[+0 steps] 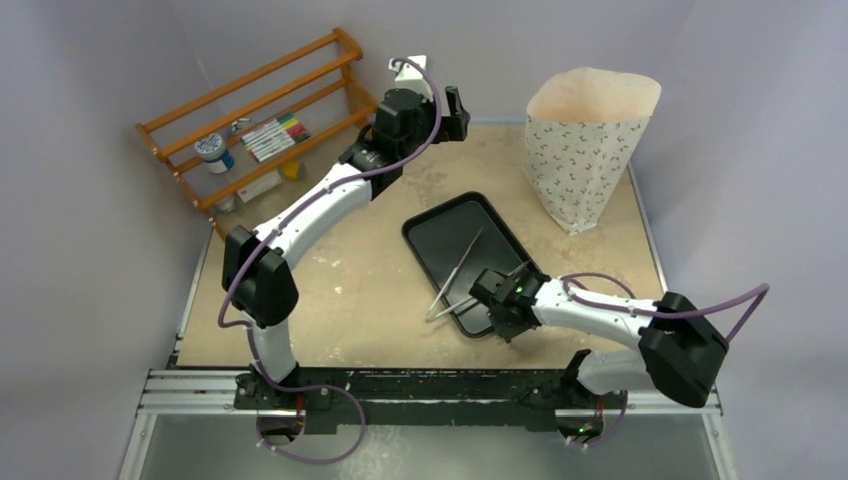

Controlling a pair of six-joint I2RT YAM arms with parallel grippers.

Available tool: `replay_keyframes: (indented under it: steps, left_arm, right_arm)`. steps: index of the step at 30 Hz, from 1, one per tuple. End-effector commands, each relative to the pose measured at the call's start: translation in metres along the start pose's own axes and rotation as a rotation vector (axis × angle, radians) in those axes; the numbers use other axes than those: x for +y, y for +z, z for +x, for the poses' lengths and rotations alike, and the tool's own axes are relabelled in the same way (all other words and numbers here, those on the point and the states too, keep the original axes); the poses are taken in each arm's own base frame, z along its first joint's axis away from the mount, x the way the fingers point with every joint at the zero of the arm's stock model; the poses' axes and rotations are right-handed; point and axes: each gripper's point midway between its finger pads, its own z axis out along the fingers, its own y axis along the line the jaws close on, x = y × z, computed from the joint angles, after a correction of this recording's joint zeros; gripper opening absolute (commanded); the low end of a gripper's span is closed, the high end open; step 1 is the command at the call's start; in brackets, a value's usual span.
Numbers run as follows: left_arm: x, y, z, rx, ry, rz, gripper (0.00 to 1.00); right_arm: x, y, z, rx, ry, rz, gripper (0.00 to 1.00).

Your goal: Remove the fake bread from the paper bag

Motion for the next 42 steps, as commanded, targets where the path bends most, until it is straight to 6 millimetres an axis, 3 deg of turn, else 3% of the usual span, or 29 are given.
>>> replay_keyframes:
  steps: [1, 4, 9, 15, 20, 26, 29, 36, 42]
  left_arm:
    - [-0.012, -0.004, -0.033, -0.090, -0.008, 0.048, 1.00]
    - [-0.020, 0.001, -0.034, -0.093, -0.020, 0.082, 1.00]
    - [-0.037, 0.005, -0.042, -0.114, -0.052, 0.153, 1.00]
    - [-0.062, 0.003, -0.064, -0.158, -0.074, 0.246, 1.00]
    - [-0.088, -0.003, -0.083, -0.190, -0.094, 0.350, 1.00]
    - [-0.119, -0.007, -0.087, -0.183, -0.080, 0.447, 1.00]
    - [-0.119, -0.004, -0.088, -0.186, -0.082, 0.442, 1.00]
    - [-0.126, 0.010, -0.085, -0.176, -0.064, 0.469, 1.00]
    - [-0.099, 0.007, -0.084, -0.193, -0.016, 0.387, 1.00]
  right_arm:
    - [0.015, 0.004, -0.050, -0.119, 0.723, -0.023, 0.00]
    - [0.013, 0.005, -0.056, -0.130, 0.735, -0.025, 0.04]
    - [0.025, 0.001, -0.065, -0.193, 0.676, -0.076, 0.46]
    - [0.044, -0.021, -0.072, -0.282, 0.562, -0.131, 0.81]
    - [0.051, -0.034, -0.072, -0.313, 0.506, -0.166, 0.86]
    - [0.060, -0.058, -0.066, -0.387, 0.387, -0.224, 0.86]
    - [0.072, -0.065, -0.068, -0.421, 0.342, -0.271, 0.86]
    - [0.122, -0.103, -0.080, -0.511, 0.347, -0.445, 0.89]
    - [0.167, -0.150, -0.109, -0.676, 0.328, -0.619, 0.88]
